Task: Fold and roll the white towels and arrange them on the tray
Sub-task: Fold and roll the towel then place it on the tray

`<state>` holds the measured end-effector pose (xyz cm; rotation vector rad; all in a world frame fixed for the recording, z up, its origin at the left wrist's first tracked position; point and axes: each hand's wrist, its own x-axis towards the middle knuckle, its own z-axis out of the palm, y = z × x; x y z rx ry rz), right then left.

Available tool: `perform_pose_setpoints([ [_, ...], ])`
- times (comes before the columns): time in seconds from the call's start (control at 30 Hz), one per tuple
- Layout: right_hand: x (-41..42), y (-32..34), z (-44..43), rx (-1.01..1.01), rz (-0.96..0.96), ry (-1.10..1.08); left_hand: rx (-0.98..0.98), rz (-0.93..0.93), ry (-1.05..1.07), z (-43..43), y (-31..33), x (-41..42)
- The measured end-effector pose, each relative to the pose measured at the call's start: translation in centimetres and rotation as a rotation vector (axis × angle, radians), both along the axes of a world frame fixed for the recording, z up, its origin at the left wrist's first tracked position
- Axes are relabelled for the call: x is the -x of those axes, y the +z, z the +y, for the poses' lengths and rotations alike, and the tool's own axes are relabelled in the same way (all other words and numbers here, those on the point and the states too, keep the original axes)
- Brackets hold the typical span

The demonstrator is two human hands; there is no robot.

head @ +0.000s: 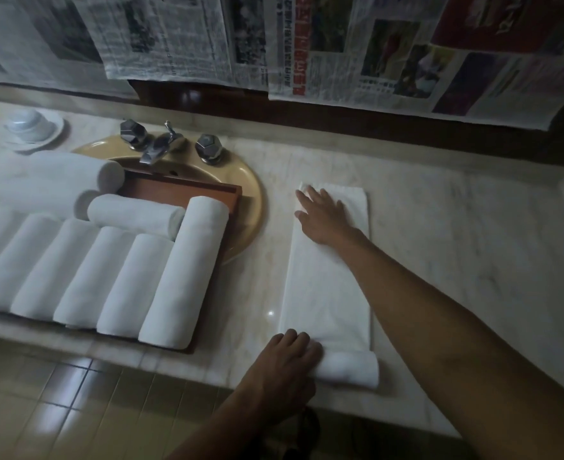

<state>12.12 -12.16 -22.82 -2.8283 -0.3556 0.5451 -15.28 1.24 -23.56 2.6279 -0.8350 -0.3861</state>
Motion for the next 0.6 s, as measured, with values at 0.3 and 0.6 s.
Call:
perform_pose_setpoints([
  [0.3, -1.7, -1.7, -7.6, 0.214, -0.064, -0.302, -0.014, 0.004, -0.007, 0.0, -0.3, -0.4],
  [0.6, 9.0, 1.0, -9.5, -0.21, -0.129, -0.17, -0.058, 0.014, -0.034, 0.2, 0.5, -0.7],
])
